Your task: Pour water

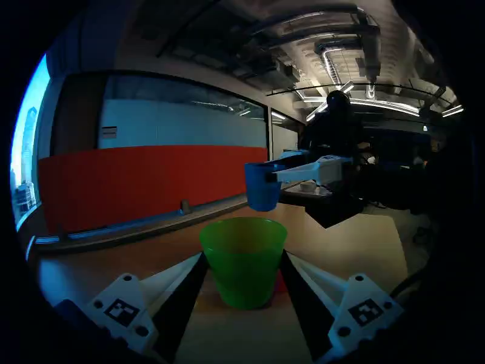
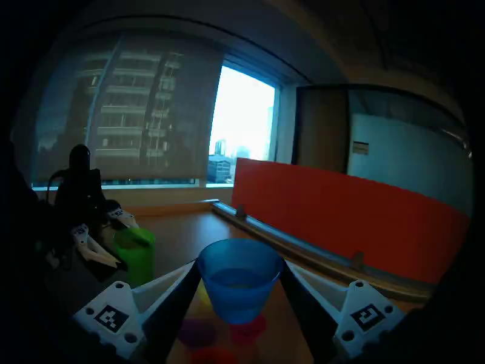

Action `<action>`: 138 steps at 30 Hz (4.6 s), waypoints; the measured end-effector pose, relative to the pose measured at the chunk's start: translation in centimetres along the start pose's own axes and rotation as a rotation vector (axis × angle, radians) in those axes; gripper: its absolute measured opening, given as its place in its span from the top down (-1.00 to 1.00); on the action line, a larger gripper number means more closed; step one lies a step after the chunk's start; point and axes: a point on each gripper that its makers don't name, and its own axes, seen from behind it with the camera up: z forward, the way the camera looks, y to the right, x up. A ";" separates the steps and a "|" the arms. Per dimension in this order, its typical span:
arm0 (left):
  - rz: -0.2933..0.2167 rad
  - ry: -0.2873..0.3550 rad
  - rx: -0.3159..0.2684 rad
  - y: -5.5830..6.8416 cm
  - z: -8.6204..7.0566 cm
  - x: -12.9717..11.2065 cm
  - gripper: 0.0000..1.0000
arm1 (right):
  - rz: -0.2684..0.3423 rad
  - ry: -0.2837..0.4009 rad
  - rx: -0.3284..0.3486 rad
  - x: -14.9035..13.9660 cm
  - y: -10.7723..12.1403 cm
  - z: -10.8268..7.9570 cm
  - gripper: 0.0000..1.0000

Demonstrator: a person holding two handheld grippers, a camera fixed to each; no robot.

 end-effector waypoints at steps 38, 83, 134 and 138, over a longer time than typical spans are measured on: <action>-0.009 0.005 -0.009 0.1 -0.5 -0.2 -0.65 | -0.044 0.107 0.069 3.6 -3.3 2.7 -0.84; -0.009 0.011 -0.063 1.3 -1.2 -0.7 -0.65 | -0.321 0.109 0.212 5.0 -8.3 4.4 -0.85; -0.007 0.035 -0.080 1.8 -2.1 -1.0 -0.65 | -0.646 0.120 0.254 6.0 -10.3 5.1 -0.85; -0.005 0.041 -0.081 1.9 -2.0 -0.9 -0.65 | -0.672 0.115 0.256 5.9 -10.4 5.2 -0.84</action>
